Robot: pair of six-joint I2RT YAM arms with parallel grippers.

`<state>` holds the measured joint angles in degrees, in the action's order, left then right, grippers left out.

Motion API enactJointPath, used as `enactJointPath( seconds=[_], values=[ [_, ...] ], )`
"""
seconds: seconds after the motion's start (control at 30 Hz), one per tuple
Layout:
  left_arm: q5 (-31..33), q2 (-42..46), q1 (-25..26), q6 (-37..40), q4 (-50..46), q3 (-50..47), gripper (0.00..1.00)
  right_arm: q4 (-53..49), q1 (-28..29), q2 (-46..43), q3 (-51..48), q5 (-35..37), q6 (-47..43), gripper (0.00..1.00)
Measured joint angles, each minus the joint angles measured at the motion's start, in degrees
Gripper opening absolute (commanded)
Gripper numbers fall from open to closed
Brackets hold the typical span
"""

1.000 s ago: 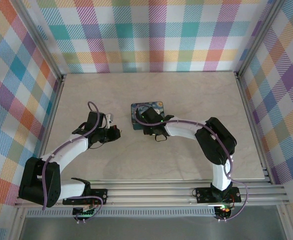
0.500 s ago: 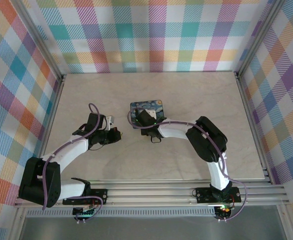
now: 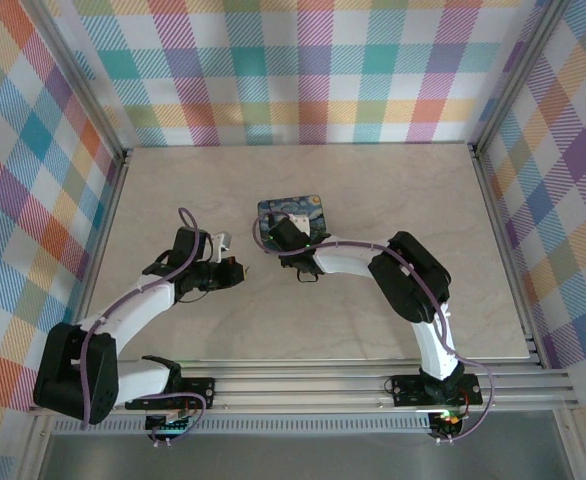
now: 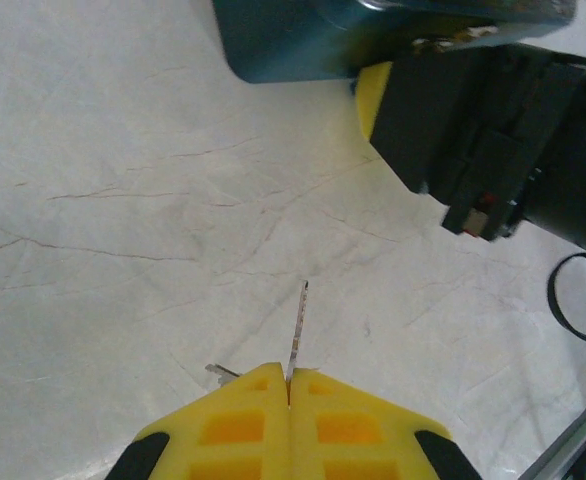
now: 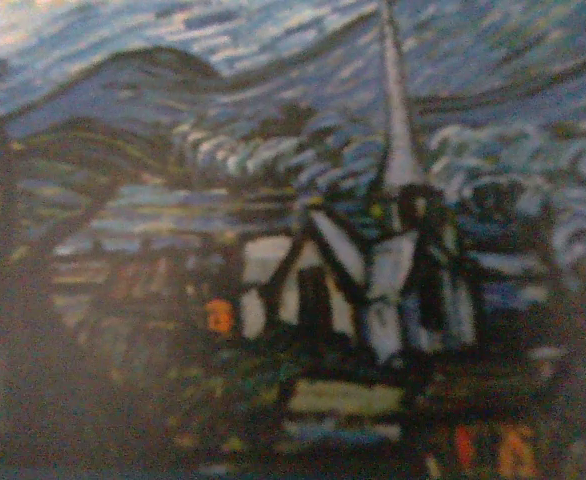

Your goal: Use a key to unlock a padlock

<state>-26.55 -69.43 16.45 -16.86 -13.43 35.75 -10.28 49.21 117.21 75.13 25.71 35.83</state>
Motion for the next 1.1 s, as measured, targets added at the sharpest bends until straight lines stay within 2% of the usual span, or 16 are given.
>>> enactJointPath(
  seconds=[0.2, 0.37, 0.67, 1.1],
  values=[
    [-1.4, 1.0, 1.5, 2.4, 0.5, -0.7, 0.0, -0.3, 0.0, -0.3, 0.0, -1.3, -2.1, 0.09],
    [-3.3, 1.0, 3.0, 3.8, 3.8, -4.0, 0.0, -4.5, -0.5, -2.0, 1.5, -6.4, -2.4, 0.0],
    [-3.8, 1.2, 6.4, 3.9, 18.0, -12.7, 0.0, -13.4, -2.8, -6.9, 3.0, -18.4, -2.4, 0.0],
    [-1.5, -2.5, 12.7, 4.9, 36.2, -13.5, 0.0, -19.8, -9.2, -11.7, 4.1, -32.1, 0.0, 0.0]
  ],
)
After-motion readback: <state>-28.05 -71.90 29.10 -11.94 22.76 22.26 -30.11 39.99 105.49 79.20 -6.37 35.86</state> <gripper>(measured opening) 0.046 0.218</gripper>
